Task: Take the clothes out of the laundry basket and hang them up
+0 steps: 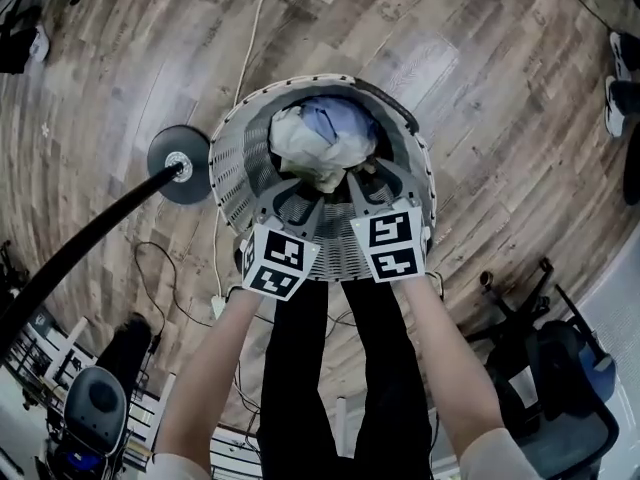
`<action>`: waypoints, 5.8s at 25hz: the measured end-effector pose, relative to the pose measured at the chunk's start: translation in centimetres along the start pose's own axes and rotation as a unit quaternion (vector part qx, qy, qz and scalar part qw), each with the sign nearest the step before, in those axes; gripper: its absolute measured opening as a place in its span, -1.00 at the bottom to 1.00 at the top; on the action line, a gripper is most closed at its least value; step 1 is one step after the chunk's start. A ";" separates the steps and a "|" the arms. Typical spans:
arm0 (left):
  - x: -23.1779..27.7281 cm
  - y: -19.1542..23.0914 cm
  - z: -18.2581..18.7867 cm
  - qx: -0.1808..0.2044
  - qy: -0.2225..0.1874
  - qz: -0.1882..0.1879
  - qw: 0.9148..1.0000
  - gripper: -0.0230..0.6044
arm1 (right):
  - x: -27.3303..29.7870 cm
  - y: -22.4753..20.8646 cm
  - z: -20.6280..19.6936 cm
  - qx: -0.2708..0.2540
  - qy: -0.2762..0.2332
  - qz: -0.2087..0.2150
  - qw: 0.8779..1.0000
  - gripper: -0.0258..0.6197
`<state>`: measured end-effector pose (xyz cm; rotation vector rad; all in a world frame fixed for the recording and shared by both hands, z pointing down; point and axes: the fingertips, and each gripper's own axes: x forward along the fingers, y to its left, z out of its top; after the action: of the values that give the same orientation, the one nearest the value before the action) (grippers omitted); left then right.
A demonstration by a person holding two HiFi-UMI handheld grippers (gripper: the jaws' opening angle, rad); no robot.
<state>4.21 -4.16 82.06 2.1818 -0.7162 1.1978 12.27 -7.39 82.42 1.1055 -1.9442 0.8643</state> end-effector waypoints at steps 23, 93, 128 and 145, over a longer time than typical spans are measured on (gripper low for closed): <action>13.5 5.9 -6.2 0.162 0.103 0.012 0.981 -0.43 | 15.0 -2.1 -7.8 0.037 0.067 -0.024 0.997 -0.44; -6.3 4.6 0.6 -0.015 0.045 0.030 0.998 -0.84 | -4.6 -0.1 -0.2 0.057 0.051 -0.044 0.996 -0.89; -35.9 -3.7 12.0 -0.144 -0.193 0.203 0.949 -0.85 | -32.8 5.0 18.2 -0.063 -0.167 0.006 0.984 -0.90; -52.9 -7.3 17.3 -0.120 -0.283 0.291 0.906 -0.85 | -45.4 11.0 30.6 -0.111 -0.312 0.085 0.940 -0.90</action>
<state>-5.39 -0.73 26.82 2.1686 -1.7562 0.6408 11.12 -9.61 26.65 1.1775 -2.6141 0.3750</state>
